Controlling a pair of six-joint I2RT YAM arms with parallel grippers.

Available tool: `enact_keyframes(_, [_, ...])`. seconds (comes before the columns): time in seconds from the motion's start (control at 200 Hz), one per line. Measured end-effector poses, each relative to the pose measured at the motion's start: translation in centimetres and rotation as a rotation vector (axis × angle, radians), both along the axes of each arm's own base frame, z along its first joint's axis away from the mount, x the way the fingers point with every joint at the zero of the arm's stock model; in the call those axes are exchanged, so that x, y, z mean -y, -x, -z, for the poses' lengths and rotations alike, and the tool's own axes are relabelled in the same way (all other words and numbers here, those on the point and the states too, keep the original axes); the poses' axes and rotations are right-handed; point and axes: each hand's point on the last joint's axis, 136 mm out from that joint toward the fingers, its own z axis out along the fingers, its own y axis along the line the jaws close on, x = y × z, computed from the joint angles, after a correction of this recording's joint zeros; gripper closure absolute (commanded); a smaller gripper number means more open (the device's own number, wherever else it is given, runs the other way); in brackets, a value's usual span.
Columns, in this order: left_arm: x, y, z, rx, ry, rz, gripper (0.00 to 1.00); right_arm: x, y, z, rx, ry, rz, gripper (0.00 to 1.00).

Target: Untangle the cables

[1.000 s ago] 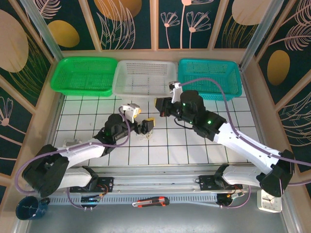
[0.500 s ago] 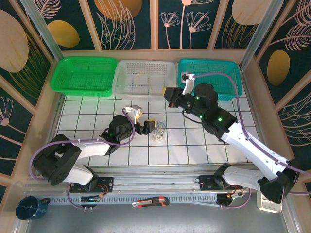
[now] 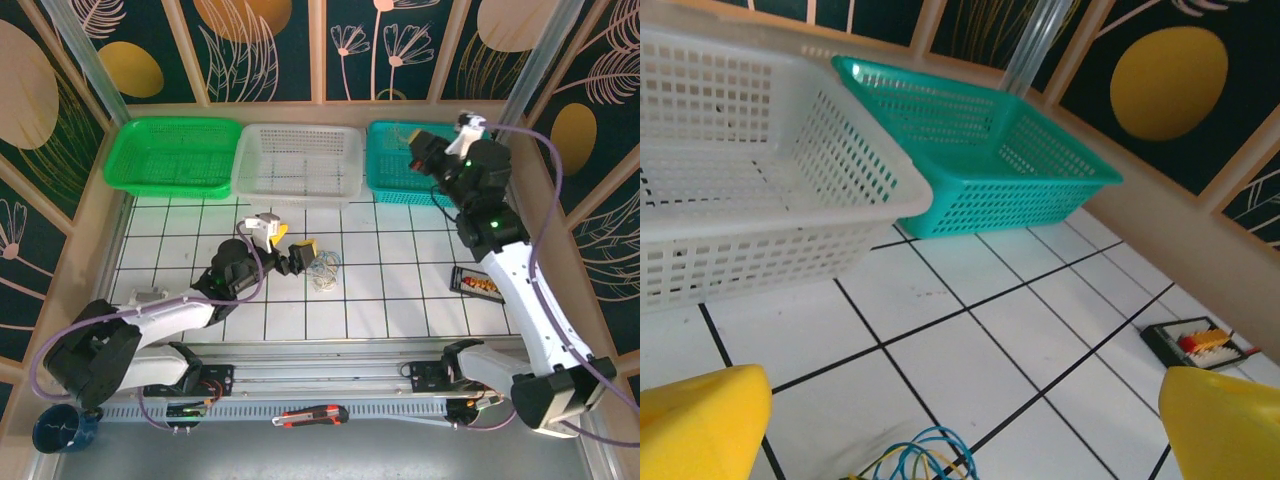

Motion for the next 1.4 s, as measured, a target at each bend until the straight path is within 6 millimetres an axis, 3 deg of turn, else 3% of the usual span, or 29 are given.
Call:
enact_keyframes(0.135, [-0.3, 0.2, -0.9, 0.002, 0.02, -0.008, 0.01, 4.9, -3.9, 1.9, -0.033, -0.009, 0.123, 1.0])
enact_keyframes(0.235, [-0.6, 0.2, -1.0, -0.006, 0.024, -0.02, 0.01, 7.3, -7.3, 5.5, -0.106, -0.015, 0.167, 1.0])
enact_keyframes(0.445, [-0.7, 0.2, -0.8, -0.033, 0.026, -0.03, 0.01, 8.9, -12.4, 14.5, -0.295, -0.015, 0.182, 1.0])
enact_keyframes(0.595, [-0.8, 0.2, -1.1, -0.037, 0.036, -0.035, 0.01, 9.0, -14.4, 18.6, -0.371, -0.019, 0.17, 1.0])
enact_keyframes(0.716, [-0.8, 0.1, -1.3, -0.034, 0.038, -0.042, 0.01, 8.7, -15.9, 20.4, -0.4, -0.034, 0.155, 0.59])
enact_keyframes(0.796, [-0.9, 0.0, -1.3, -0.036, 0.039, -0.048, 0.01, 8.5, -16.8, 20.9, -0.4, -0.032, 0.136, 0.51])
enact_keyframes(0.901, [-1.0, -0.1, -1.3, -0.038, 0.042, -0.053, 0.01, 8.2, -17.2, 20.9, -0.398, -0.042, 0.121, 0.5])
enact_keyframes(1.096, [-1.0, -0.3, -0.8, -0.056, 0.041, -0.068, 0.01, 7.7, -16.9, 19.1, -0.353, -0.062, 0.091, 0.5])
enact_keyframes(1.266, [-1.3, -0.7, -0.3, -0.071, 0.039, -0.098, 0.01, 6.0, -14.1, 16.4, -0.291, -0.071, 0.041, 0.5])
enact_keyframes(1.401, [-1.7, -1.0, -0.2, -0.072, 0.038, -0.126, 0.01, 2.5, -10.7, 14.3, -0.242, -0.065, -0.043, 0.5])
